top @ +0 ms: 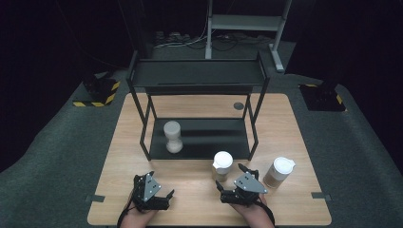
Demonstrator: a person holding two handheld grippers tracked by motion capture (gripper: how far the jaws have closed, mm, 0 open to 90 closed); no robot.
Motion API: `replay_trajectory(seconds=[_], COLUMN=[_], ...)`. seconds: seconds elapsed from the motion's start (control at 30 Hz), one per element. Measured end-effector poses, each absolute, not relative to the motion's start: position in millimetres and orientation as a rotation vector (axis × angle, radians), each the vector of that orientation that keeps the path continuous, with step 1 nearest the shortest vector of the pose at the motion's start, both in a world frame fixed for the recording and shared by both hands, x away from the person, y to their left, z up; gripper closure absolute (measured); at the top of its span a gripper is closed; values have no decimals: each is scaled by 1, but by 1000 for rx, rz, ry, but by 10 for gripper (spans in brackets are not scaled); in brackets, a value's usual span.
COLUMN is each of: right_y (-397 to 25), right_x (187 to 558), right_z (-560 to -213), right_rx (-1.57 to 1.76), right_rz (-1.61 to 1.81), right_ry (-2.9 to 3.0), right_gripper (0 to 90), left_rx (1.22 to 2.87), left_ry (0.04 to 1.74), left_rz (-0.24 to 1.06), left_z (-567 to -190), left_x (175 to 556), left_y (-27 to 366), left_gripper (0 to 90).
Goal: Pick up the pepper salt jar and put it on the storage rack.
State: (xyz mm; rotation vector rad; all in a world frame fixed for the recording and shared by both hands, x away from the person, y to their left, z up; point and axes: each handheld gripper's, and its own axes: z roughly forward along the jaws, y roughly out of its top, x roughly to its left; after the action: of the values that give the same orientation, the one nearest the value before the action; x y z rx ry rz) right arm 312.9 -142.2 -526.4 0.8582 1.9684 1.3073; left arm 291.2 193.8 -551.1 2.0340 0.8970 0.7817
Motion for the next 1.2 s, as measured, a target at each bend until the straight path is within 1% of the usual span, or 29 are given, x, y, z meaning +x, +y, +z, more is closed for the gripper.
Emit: replay_trajectory(seconds=[0.57, 0.83, 1.1, 1.2], right_y=[-140, -139, -138, -137], right_x=[334, 339, 340, 340], right_z=[-534, -535, -534, -534], right_rx=[937, 937, 915, 904], right_rz=[1369, 1405, 1450, 1455], right_ry=[1978, 1966, 1978, 1980], right_gripper=[6, 83, 233, 267], left_rx=[2031, 2026, 2029, 2030], left_ry=[895, 898, 897, 896], left_rz=[781, 780, 780, 781], left_z=[-551, -551, -551, -551], left_x=[291, 291, 291, 291], left_y=[194, 194, 194, 194], left_gripper=[7, 7, 7, 7])
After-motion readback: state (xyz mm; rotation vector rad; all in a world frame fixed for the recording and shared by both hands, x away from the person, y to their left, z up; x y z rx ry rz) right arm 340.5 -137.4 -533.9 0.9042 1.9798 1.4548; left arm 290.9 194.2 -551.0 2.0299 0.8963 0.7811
